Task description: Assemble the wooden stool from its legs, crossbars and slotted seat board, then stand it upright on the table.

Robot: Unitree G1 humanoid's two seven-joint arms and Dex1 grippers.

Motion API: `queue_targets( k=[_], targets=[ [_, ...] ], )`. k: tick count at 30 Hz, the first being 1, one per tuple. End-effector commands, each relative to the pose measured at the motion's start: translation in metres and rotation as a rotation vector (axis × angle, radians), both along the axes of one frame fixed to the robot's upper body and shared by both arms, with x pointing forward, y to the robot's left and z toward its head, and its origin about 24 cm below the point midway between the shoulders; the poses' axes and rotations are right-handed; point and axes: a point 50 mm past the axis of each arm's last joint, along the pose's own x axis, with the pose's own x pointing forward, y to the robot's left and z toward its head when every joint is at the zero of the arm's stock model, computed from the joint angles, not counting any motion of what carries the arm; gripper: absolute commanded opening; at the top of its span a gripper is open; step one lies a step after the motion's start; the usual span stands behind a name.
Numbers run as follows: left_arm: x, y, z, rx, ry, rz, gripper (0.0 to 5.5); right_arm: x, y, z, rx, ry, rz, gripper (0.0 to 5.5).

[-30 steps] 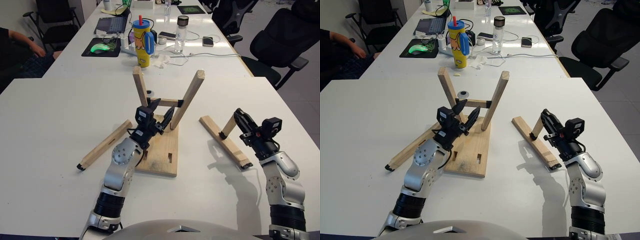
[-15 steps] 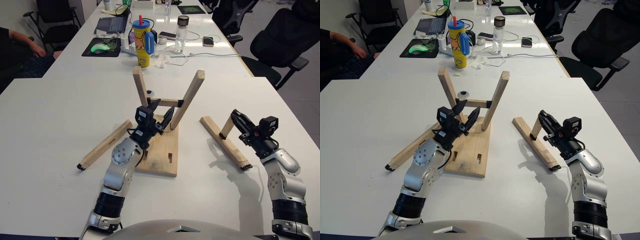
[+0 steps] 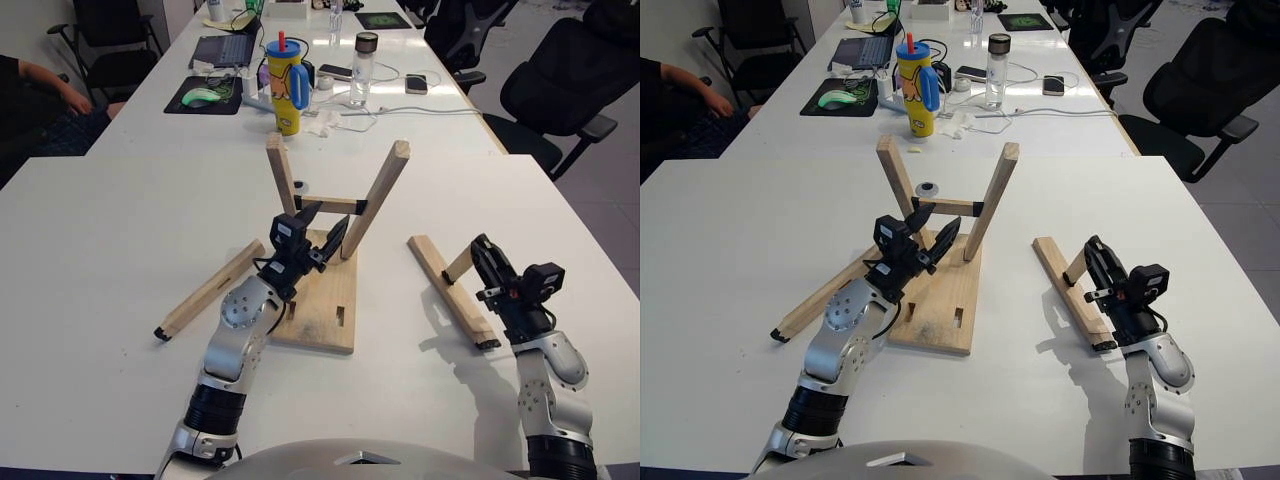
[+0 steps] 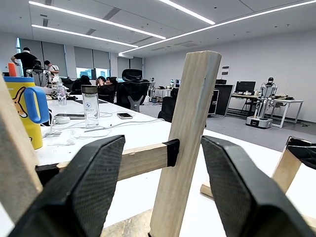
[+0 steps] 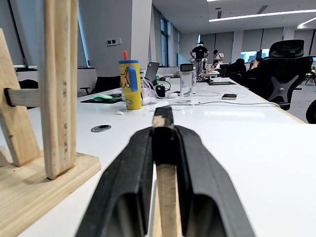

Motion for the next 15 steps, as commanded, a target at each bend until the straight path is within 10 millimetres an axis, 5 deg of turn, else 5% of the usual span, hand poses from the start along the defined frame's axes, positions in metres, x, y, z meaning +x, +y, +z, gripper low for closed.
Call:
queue_targets(
  k=[1,13,15],
  targets=[
    [0.003,-0.001,0.001,0.007,-0.004,-0.001,2.85,0.002,0.002,-0.021,0.004,0.138,0.005,0.46],
    [0.001,-0.003,0.0,0.001,-0.002,0.004,2.85,0.009,0.0,-0.009,-0.004,0.104,0.002,0.46],
    [0.002,-0.003,0.0,-0.001,-0.003,0.009,2.85,0.012,0.003,-0.001,0.009,0.085,0.019,0.9]
  ],
)
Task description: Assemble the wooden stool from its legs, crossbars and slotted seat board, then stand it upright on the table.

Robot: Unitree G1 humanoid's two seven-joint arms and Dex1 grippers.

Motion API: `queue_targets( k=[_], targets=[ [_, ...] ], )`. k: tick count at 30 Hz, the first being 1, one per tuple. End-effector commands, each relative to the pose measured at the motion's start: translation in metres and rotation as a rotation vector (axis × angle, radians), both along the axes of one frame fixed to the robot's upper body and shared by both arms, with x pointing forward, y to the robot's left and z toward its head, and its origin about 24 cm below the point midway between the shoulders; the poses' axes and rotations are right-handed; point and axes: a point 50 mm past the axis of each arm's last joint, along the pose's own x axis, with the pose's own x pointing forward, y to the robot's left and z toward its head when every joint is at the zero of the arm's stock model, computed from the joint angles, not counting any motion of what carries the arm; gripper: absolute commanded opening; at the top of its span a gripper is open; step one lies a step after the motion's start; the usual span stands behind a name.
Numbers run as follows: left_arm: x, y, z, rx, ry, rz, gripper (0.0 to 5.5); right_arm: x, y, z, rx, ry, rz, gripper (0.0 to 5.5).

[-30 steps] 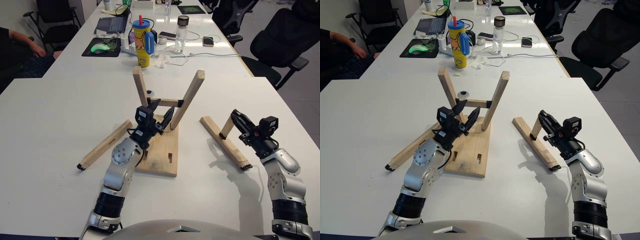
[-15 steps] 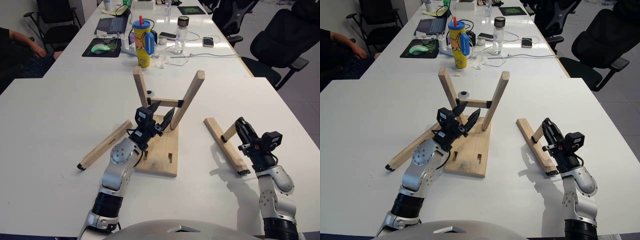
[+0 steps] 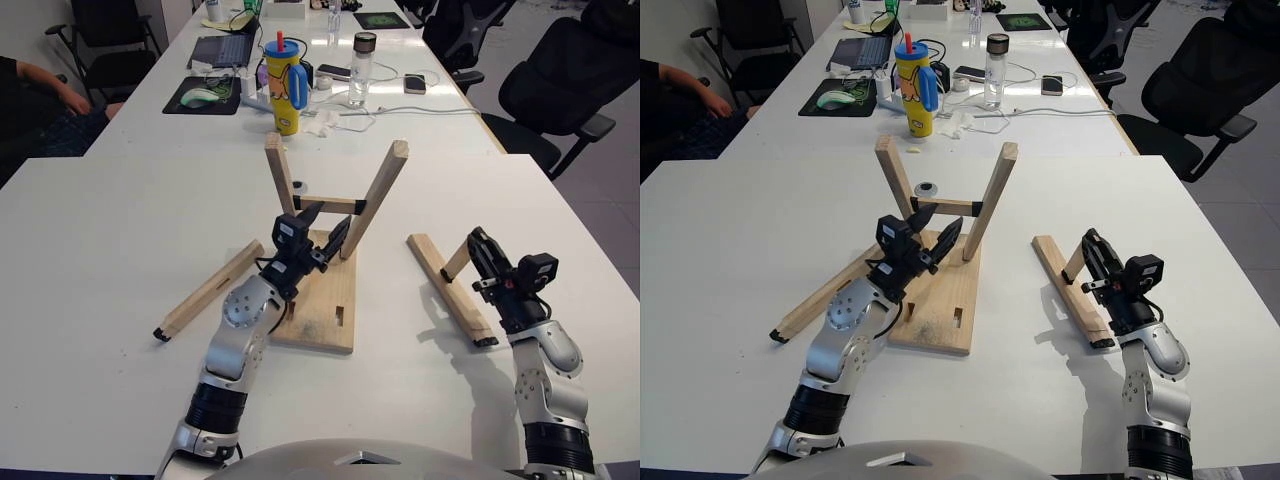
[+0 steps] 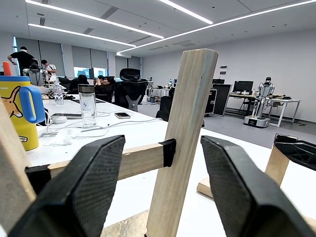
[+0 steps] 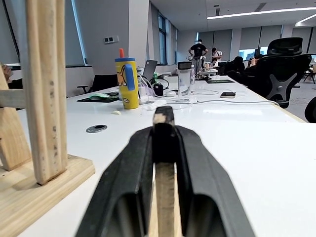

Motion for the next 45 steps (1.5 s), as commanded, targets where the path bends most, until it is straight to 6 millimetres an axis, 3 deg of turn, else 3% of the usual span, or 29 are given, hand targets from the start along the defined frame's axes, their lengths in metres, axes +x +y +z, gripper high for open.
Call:
queue_targets(
  k=[1,4,8,14,18,27,29,30,32,33,34,41,45],
  targets=[
    [0.001,0.0,0.001,-0.001,-0.007,0.012,2.85,0.0,0.004,0.0,0.013,0.067,0.018,1.01],
    [0.001,0.002,0.001,-0.012,-0.009,0.036,2.85,0.013,0.008,0.024,0.009,0.014,0.036,1.55],
    [0.0,0.0,0.0,-0.034,-0.008,0.074,2.85,0.032,0.01,0.056,-0.037,-0.034,0.091,1.55],
    [0.0,-0.001,0.0,-0.053,-0.017,0.132,2.85,0.062,0.017,0.131,-0.032,-0.199,0.109,1.55],
    [0.002,-0.001,0.0,-0.055,-0.024,0.14,2.85,0.068,0.025,0.152,0.017,-0.232,0.125,1.55],
    [0.002,0.001,0.0,-0.052,-0.024,0.139,2.85,0.057,0.033,0.147,-0.024,-0.199,0.087,1.55],
    [0.002,0.001,0.0,-0.052,-0.021,0.14,2.85,0.057,0.031,0.121,-0.008,-0.089,0.054,1.55],
    [0.002,0.0,0.0,-0.053,-0.021,0.137,2.85,0.059,0.025,0.084,-0.042,0.101,-0.009,1.55],
    [0.003,-0.003,0.0,-0.053,-0.021,0.117,2.85,0.044,0.009,0.016,-0.084,0.419,-0.13,1.55],
    [0.004,-0.003,0.001,-0.05,-0.023,0.108,2.85,0.034,0.005,-0.005,-0.093,0.501,-0.141,1.55],
    [0.004,-0.002,0.001,-0.049,-0.025,0.107,2.85,0.031,0.006,-0.008,-0.091,0.508,-0.134,1.55],
    [0.007,-0.002,0.003,-0.045,-0.037,0.098,2.85,0.05,0.008,0.026,-0.135,0.339,-0.123,1.55],
    [0.006,-0.001,0.002,-0.045,-0.035,0.106,2.85,0.057,0.013,0.057,-0.099,0.163,-0.103,1.55]
  ],
)
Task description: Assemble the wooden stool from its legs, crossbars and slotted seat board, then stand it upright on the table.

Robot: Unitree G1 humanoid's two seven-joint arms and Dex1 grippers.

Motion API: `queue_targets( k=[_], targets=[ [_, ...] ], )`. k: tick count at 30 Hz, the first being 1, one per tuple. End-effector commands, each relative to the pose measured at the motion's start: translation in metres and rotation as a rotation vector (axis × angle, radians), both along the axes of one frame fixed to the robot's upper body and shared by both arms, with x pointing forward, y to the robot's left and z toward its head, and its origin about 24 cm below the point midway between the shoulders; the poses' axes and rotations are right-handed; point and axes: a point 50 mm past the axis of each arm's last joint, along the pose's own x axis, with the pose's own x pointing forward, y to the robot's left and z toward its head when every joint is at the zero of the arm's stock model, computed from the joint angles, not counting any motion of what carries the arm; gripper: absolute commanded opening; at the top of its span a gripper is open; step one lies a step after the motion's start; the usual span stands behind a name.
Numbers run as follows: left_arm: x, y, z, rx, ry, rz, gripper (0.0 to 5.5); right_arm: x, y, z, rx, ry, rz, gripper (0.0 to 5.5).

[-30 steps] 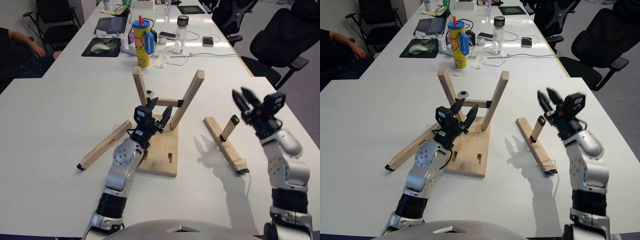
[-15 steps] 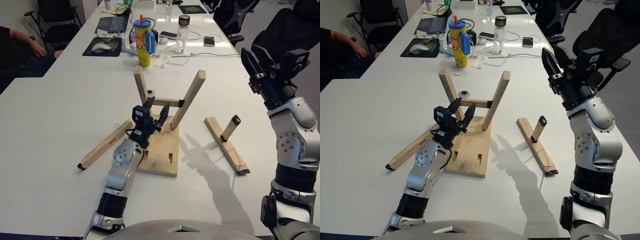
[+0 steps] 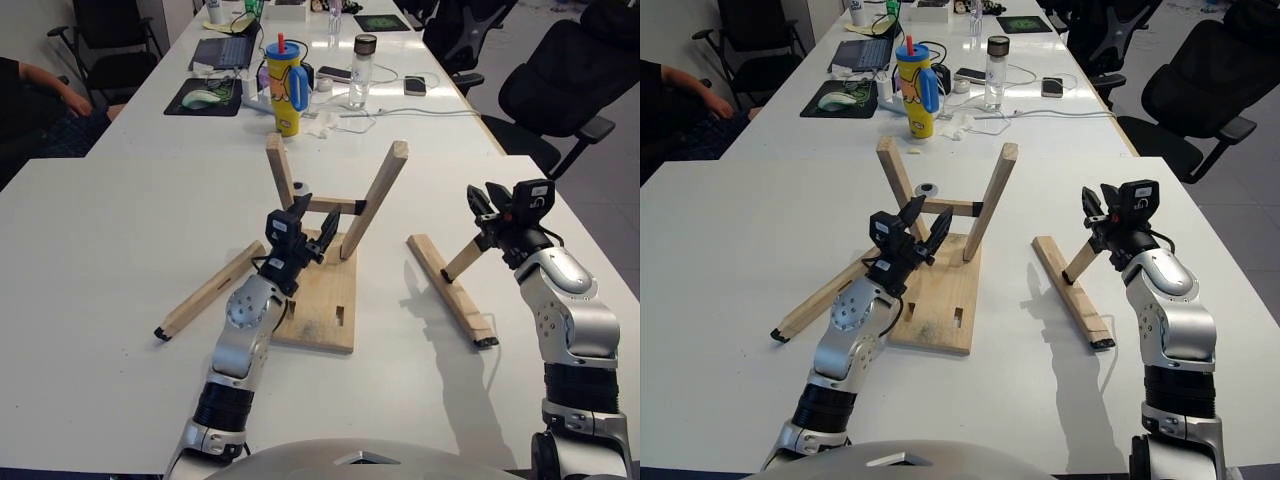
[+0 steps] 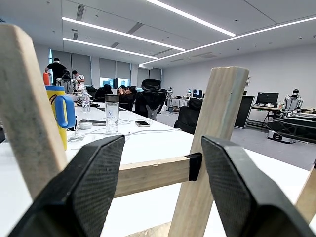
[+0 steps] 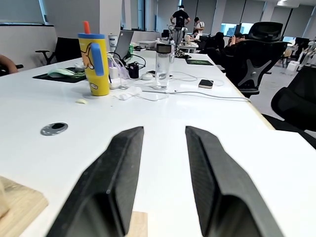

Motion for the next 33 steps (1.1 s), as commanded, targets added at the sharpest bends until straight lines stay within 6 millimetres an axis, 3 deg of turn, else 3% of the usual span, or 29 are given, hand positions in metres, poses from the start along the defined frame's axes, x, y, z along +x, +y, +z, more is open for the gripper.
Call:
queue_targets(
  k=[1,7,10,13,15,17,19,21,25,28,33],
  targets=[
    [0.0,-0.001,0.0,0.003,-0.003,-0.001,2.85,0.0,0.002,0.003,0.053,-0.052,0.007,1.55],
    [0.0,0.002,-0.001,0.003,-0.001,0.027,2.85,-0.003,0.016,0.085,-0.044,-0.393,0.105,1.55],
    [0.0,0.004,-0.003,0.003,0.001,0.046,2.85,-0.01,0.032,0.097,-0.033,-0.381,0.246,1.55],
    [0.001,0.006,-0.003,0.021,-0.001,0.071,2.85,-0.039,0.055,0.062,0.042,-0.14,0.5,1.55],
    [0.001,0.008,-0.003,0.035,-0.004,0.095,2.85,-0.071,0.059,0.022,0.043,0.124,0.655,1.73],
    [0.001,0.01,-0.005,0.056,0.001,0.122,2.85,-0.098,0.051,-0.012,0.06,0.353,0.689,1.99],
    [0.001,0.013,-0.008,0.078,0.011,0.152,2.85,-0.112,0.032,-0.037,0.085,0.471,0.577,2.26],
    [-0.001,0.013,-0.008,0.065,0.016,0.16,2.85,-0.11,0.012,-0.042,0.086,0.381,0.425,2.6],
    [-0.007,0.012,-0.01,0.033,0.032,0.131,3.45,-0.118,-0.025,-0.063,0.023,0.385,0.256,3.26],
    [-0.011,0.014,-0.01,0.042,0.033,0.114,3.81,-0.112,-0.037,-0.066,-0.022,0.388,0.209,3.64],
    [-0.016,0.018,-0.01,0.047,0.045,0.042,4.38,-0.099,-0.035,-0.077,-0.079,0.457,0.222,4.35]
  ],
)
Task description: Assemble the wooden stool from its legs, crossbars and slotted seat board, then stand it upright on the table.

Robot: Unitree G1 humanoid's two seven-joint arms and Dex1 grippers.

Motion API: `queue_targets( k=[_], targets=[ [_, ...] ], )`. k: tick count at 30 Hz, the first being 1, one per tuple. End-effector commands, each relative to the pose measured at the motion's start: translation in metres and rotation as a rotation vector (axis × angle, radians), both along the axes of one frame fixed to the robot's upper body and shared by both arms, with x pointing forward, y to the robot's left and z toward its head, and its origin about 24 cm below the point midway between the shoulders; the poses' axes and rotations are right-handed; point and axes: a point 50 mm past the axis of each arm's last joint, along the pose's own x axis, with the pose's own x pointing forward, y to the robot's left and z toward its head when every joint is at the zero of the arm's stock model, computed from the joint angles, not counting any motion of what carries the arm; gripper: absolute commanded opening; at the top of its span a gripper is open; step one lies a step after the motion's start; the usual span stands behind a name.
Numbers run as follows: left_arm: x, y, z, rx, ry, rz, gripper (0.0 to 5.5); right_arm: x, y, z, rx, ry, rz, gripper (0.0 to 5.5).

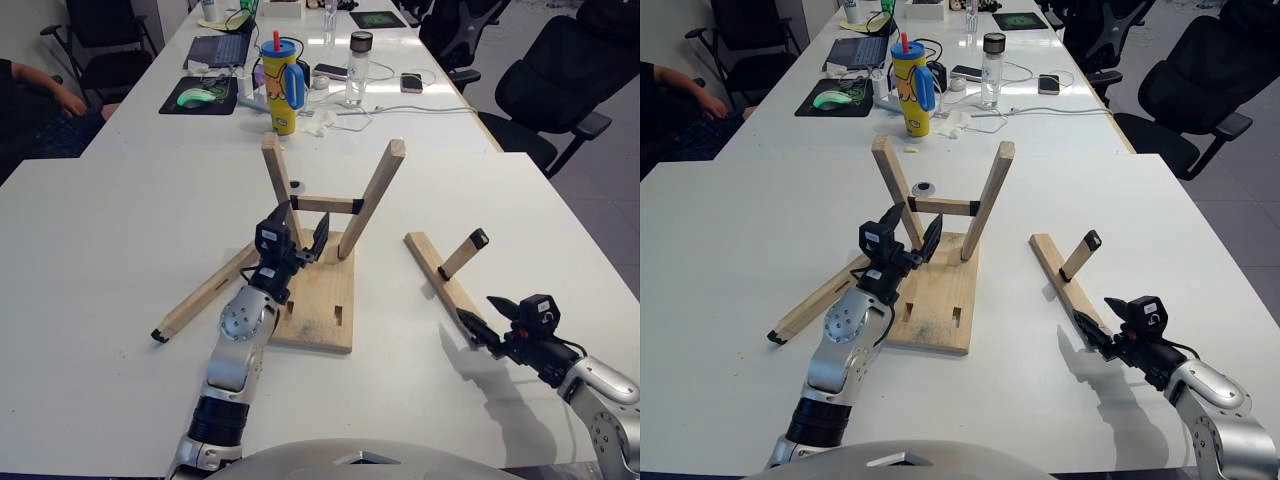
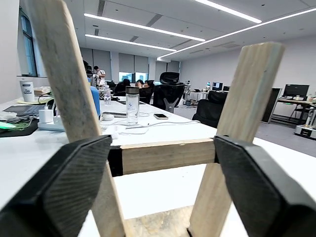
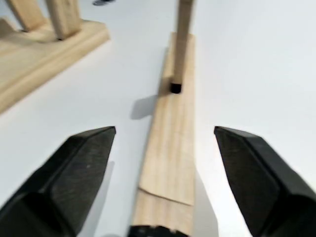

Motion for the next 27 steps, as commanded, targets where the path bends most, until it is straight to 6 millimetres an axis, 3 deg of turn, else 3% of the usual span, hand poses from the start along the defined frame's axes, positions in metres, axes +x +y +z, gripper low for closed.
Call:
queue_targets(
  k=[1,7,12,17,22,27],
  targets=[
    [-0.002,0.0,0.0,0.022,0.02,-0.078,4.38,0.014,0.004,-0.006,-0.033,0.04,0.022,4.51],
    [-0.002,-0.004,-0.004,0.053,0.049,-0.157,4.38,0.025,0.009,-0.019,-0.051,0.098,0.007,4.56],
    [-0.004,0.003,-0.002,0.06,0.06,-0.19,4.38,0.027,0.005,-0.021,-0.043,0.164,-0.058,3.78],
    [-0.003,0.011,0.007,0.078,0.08,-0.246,4.38,0.034,0.013,-0.017,-0.082,0.16,-0.002,2.97],
    [-0.003,0.028,0.02,0.155,0.137,-0.366,4.38,0.035,0.022,-0.016,-0.144,0.134,0.096,2.15],
    [-0.001,0.041,0.056,0.07,0.12,-0.478,4.38,0.043,0.017,-0.016,-0.043,0.058,-0.053,2.04]
  ],
)
